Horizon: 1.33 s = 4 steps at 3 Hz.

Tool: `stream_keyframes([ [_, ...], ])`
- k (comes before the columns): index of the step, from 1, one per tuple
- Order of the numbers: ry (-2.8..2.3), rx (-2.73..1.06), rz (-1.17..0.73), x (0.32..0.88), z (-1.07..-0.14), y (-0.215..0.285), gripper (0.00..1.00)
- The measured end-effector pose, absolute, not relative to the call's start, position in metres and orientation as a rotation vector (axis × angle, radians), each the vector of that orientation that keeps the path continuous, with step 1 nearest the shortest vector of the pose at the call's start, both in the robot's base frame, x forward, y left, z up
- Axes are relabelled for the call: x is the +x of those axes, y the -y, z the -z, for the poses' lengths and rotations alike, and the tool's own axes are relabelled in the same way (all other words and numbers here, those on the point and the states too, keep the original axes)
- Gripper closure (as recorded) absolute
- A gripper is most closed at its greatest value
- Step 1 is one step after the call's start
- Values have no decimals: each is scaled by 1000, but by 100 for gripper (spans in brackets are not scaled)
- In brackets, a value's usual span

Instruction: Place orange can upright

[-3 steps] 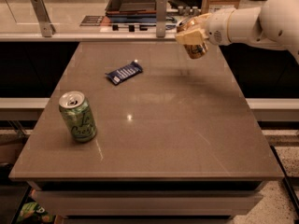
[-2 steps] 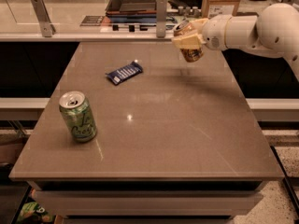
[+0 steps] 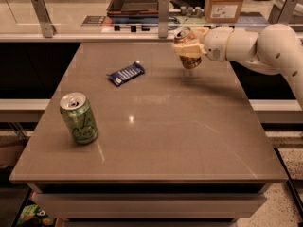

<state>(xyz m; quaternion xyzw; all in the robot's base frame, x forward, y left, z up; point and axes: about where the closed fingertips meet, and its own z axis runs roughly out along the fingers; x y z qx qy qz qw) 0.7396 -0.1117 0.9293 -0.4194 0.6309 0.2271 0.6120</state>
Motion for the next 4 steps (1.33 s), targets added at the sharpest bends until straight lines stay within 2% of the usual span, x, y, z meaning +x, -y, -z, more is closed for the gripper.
stream_keyframes([
  [4, -1400, -843, -693, 748, -898, 124, 100],
])
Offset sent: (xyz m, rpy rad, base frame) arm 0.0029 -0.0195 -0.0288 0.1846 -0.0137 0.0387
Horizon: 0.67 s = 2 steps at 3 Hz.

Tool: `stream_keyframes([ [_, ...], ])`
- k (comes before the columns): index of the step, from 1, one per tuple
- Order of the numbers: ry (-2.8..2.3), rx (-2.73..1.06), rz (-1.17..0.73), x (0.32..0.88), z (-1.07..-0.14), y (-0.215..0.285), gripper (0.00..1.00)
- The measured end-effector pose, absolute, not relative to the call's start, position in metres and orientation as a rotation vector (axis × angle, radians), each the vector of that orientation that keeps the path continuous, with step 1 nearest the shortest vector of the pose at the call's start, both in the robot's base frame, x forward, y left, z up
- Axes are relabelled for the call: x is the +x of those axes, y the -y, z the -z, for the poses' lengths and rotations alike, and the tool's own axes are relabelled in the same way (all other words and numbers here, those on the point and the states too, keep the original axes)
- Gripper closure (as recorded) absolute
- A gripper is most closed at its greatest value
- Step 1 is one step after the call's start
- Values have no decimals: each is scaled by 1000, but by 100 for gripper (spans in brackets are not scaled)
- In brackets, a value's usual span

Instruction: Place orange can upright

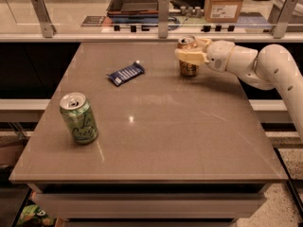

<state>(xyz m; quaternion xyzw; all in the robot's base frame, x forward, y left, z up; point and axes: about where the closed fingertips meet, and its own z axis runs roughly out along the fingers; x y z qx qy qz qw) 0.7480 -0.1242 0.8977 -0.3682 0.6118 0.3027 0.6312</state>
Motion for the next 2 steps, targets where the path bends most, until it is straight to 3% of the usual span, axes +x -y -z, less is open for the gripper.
stream_keyframes([
  [1, -1421, -803, -755, 757, -887, 127, 100],
  [2, -1422, -801, -758, 757, -890, 127, 82],
])
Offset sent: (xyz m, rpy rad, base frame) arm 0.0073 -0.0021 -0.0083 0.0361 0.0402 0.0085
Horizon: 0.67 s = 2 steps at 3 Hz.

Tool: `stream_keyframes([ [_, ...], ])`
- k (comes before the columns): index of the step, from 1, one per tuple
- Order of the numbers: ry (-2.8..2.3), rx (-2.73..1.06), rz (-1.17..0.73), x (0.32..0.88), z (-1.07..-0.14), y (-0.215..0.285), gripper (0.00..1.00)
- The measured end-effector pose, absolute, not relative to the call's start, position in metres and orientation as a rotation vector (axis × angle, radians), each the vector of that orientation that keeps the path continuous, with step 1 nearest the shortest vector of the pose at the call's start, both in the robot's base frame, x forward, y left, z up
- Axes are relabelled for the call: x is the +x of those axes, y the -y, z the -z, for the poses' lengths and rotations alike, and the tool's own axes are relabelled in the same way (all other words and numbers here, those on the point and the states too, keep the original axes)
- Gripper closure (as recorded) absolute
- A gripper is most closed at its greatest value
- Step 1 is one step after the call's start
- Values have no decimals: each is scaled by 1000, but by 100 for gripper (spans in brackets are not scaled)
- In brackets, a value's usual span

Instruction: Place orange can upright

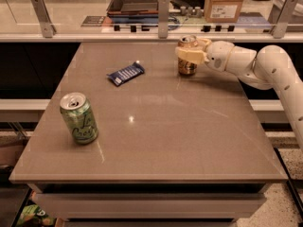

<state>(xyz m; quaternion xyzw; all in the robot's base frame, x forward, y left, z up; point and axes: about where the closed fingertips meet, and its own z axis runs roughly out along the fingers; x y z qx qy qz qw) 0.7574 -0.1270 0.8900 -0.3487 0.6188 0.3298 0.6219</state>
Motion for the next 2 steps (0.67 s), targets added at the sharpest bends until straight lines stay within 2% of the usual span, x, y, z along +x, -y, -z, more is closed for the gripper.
stream_keyframes([
  [2, -1422, -801, -758, 757, -892, 127, 36],
])
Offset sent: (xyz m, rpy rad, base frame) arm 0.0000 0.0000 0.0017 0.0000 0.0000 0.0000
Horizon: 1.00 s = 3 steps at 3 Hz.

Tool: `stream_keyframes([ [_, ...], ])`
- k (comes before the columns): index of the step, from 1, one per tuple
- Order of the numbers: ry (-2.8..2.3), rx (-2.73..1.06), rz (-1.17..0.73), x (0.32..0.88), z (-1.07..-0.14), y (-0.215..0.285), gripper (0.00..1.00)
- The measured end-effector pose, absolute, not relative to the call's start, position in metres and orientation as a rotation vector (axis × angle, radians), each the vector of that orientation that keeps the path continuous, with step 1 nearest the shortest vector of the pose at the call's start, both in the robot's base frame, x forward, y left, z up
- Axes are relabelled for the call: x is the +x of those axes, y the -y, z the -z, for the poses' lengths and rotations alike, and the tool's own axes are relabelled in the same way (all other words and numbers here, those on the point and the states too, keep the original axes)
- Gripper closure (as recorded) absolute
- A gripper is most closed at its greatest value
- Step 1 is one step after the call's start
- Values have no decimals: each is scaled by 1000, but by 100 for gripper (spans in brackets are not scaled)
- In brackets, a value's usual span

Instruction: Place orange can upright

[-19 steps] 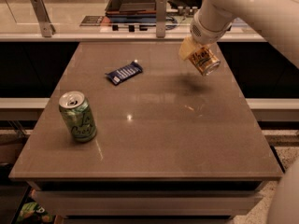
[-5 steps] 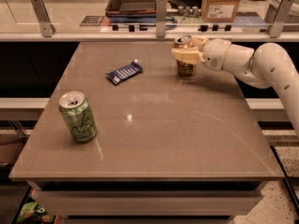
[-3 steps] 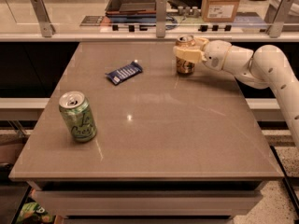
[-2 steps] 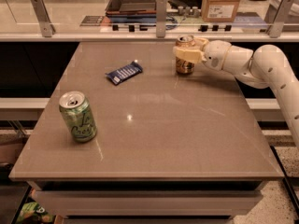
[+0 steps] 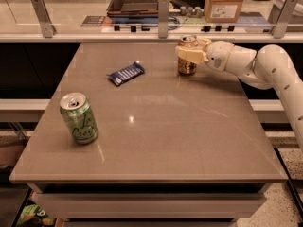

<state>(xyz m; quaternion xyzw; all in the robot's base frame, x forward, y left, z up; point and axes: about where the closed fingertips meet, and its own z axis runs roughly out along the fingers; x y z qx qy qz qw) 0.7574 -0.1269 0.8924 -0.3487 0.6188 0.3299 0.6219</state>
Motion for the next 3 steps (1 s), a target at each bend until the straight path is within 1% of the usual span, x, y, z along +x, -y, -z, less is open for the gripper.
stream_keyframes([
  [1, -1422, -801, -758, 757, -892, 127, 12],
  [2, -1420, -805, -762, 758, -892, 124, 0],
  [3, -1420, -805, -762, 758, -892, 123, 0],
])
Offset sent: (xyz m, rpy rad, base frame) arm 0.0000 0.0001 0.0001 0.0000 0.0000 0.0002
